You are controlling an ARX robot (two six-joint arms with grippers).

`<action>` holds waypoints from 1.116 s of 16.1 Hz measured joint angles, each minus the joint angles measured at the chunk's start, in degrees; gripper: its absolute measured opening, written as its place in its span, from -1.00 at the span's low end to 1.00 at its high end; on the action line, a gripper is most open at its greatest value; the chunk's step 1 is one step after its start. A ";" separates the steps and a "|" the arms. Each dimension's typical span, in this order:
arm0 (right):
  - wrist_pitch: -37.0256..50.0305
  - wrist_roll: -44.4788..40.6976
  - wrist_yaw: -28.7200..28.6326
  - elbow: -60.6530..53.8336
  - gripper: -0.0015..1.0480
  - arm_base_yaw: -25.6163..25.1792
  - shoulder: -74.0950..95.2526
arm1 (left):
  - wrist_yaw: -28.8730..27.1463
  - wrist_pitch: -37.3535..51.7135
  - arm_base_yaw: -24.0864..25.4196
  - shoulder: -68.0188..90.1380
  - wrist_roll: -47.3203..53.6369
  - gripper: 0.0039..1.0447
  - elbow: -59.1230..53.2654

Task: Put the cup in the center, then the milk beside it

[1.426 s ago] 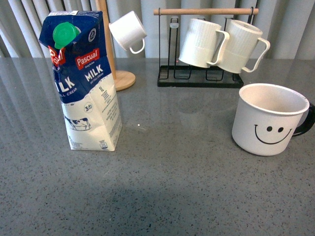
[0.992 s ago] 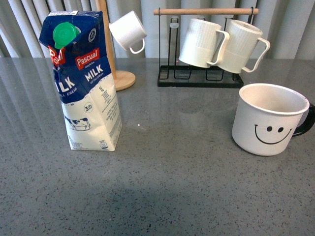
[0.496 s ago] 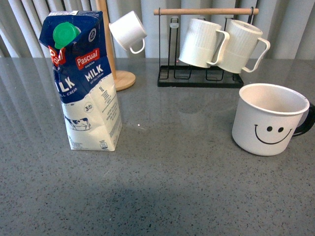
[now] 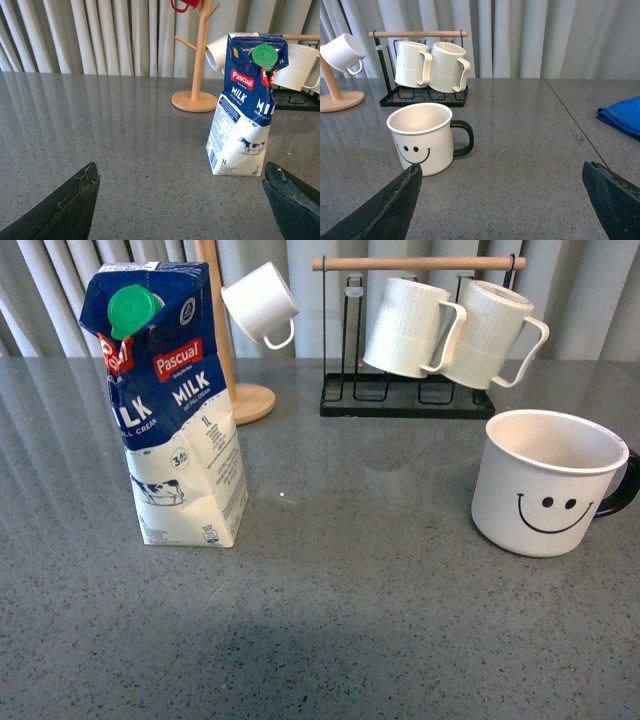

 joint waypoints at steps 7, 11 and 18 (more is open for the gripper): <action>26.25 7.91 -5.35 17.84 0.87 -2.32 42.18 | 0.02 0.00 0.00 0.02 -0.02 0.88 0.00; 17.88 1.84 -12.11 37.09 0.87 -1.42 66.69 | 0.02 0.00 0.00 0.00 -0.02 0.88 0.00; 2.34 -6.38 -12.15 58.55 0.87 1.90 89.18 | 0.02 -0.02 0.00 0.00 -0.02 0.88 0.00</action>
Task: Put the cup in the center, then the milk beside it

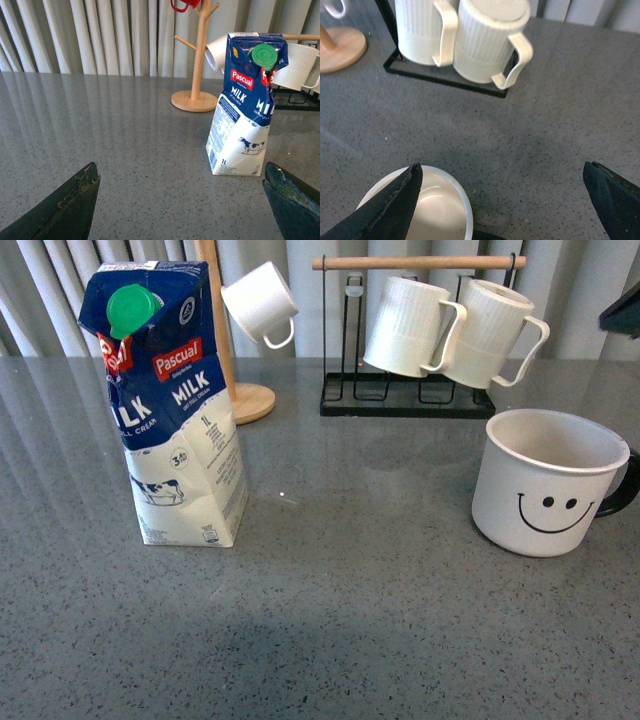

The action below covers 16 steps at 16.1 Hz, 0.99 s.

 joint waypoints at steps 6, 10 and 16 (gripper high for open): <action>-12.74 -9.05 -0.74 8.72 0.87 2.01 12.61 | 0.00 0.00 0.00 0.02 0.00 0.88 0.00; -13.73 -9.53 -1.38 10.56 0.79 1.42 15.02 | 0.00 0.00 0.00 0.00 0.02 0.88 0.00; -14.27 -9.62 -1.92 10.71 -0.61 1.31 15.63 | 0.00 0.00 0.00 0.00 0.00 0.88 0.00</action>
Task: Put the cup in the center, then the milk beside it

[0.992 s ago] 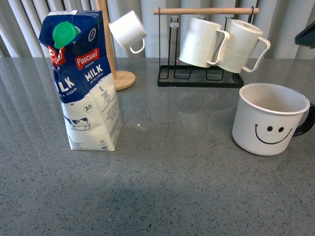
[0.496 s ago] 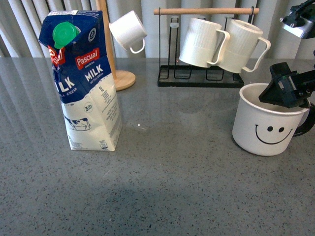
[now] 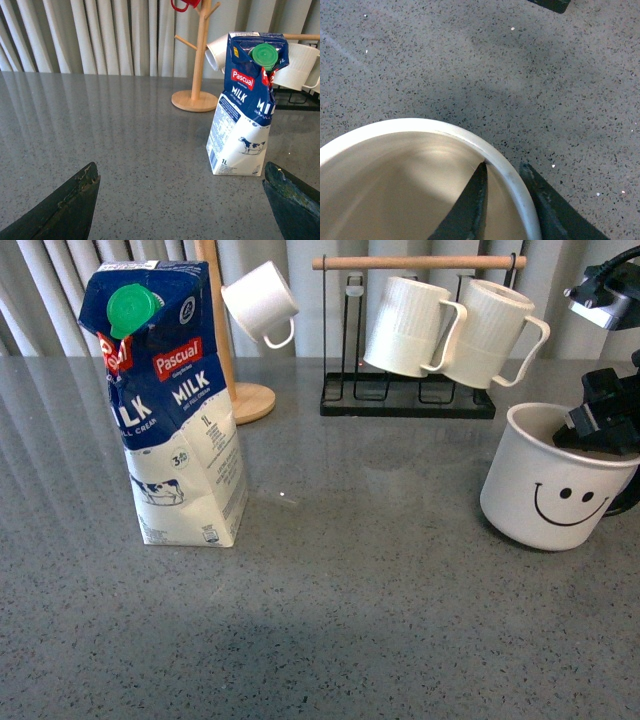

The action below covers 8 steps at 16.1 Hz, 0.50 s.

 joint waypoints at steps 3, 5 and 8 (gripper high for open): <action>-0.72 1.01 -1.14 0.28 -0.80 -0.22 -0.11 | 0.00 0.00 0.00 0.02 0.02 0.88 0.00; -1.11 1.27 -1.36 0.55 -0.85 -0.22 -0.28 | 0.00 0.00 0.00 0.00 0.02 0.88 0.00; -1.99 1.73 -1.40 1.03 -0.92 -0.07 -0.87 | 0.00 0.02 0.00 0.00 0.02 0.88 0.00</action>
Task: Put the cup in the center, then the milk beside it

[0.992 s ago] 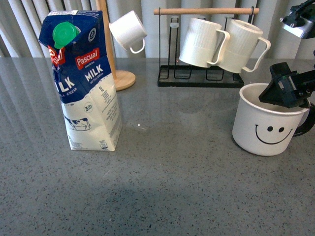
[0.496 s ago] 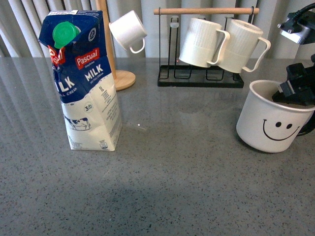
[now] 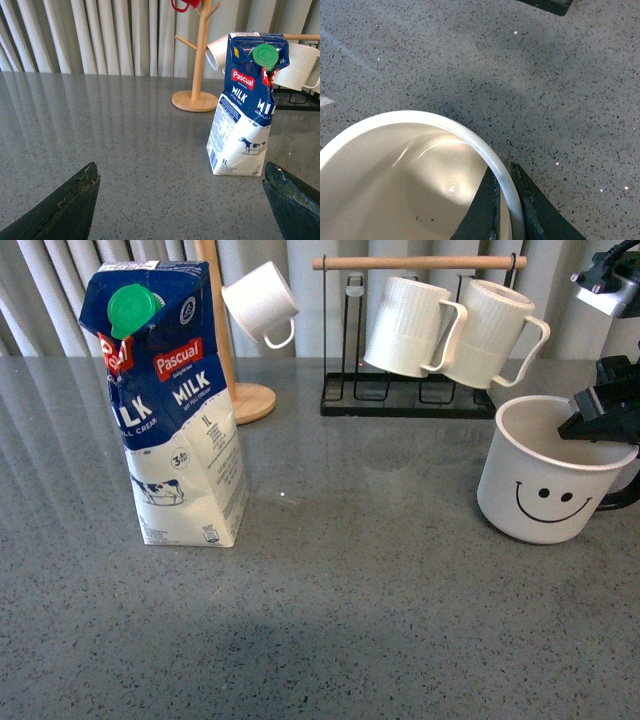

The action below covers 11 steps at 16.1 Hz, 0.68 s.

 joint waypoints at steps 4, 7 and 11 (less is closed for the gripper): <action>-2.95 1.29 -0.70 1.55 -0.92 4.07 -2.56 | 0.00 -0.02 0.00 0.00 0.00 0.88 0.00; -3.48 2.10 -0.77 2.73 -0.92 9.77 -3.41 | 0.00 -0.02 0.00 0.00 0.00 0.88 0.00; -4.48 2.10 1.38 3.10 -0.92 12.66 -2.14 | 0.00 -0.02 0.00 0.00 0.00 0.88 0.00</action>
